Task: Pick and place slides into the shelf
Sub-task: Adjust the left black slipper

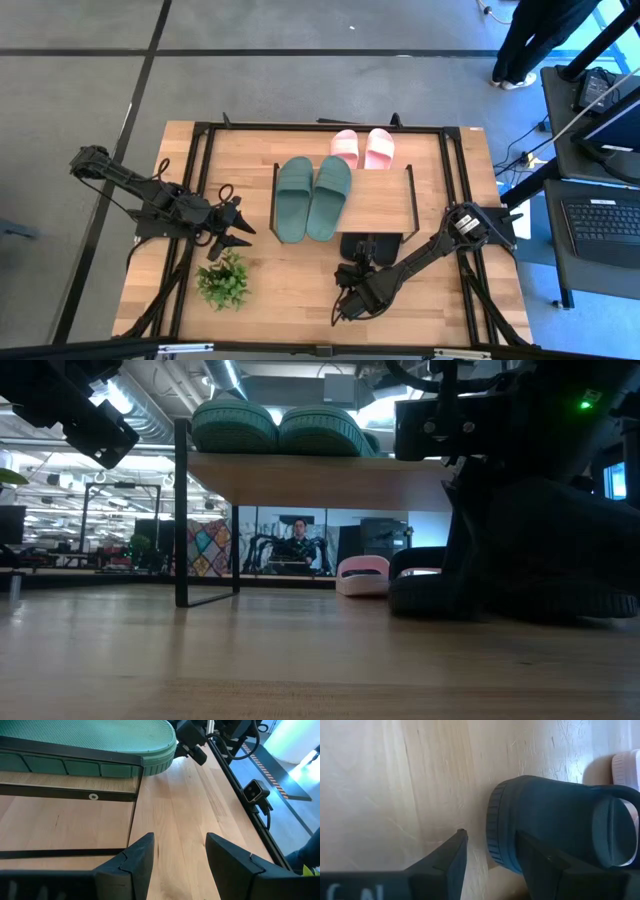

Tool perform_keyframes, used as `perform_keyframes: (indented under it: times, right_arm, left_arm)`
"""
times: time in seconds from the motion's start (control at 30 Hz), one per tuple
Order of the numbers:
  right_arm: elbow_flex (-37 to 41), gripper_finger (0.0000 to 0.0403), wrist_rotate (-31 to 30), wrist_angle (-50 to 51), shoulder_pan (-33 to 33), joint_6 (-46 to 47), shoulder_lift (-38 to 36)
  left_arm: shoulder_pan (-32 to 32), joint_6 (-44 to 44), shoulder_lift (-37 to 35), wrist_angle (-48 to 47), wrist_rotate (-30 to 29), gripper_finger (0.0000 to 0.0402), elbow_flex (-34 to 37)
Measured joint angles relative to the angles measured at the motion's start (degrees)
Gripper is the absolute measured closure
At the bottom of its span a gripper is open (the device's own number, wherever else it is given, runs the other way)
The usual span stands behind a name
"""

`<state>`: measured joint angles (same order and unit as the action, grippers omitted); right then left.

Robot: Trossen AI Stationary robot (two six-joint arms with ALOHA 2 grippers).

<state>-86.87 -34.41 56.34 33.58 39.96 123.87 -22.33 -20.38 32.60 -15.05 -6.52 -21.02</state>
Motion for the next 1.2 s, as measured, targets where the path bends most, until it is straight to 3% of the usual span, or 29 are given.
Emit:
perform_keyframes:
  times: [1.2]
  right_arm:
    - [0.0, 0.0234, 0.0, -0.4, -1.3, -0.2, 0.0]
  left_arm:
    - [0.0, 1.6, 0.0, 0.0, 0.0, 0.0231, 0.0]
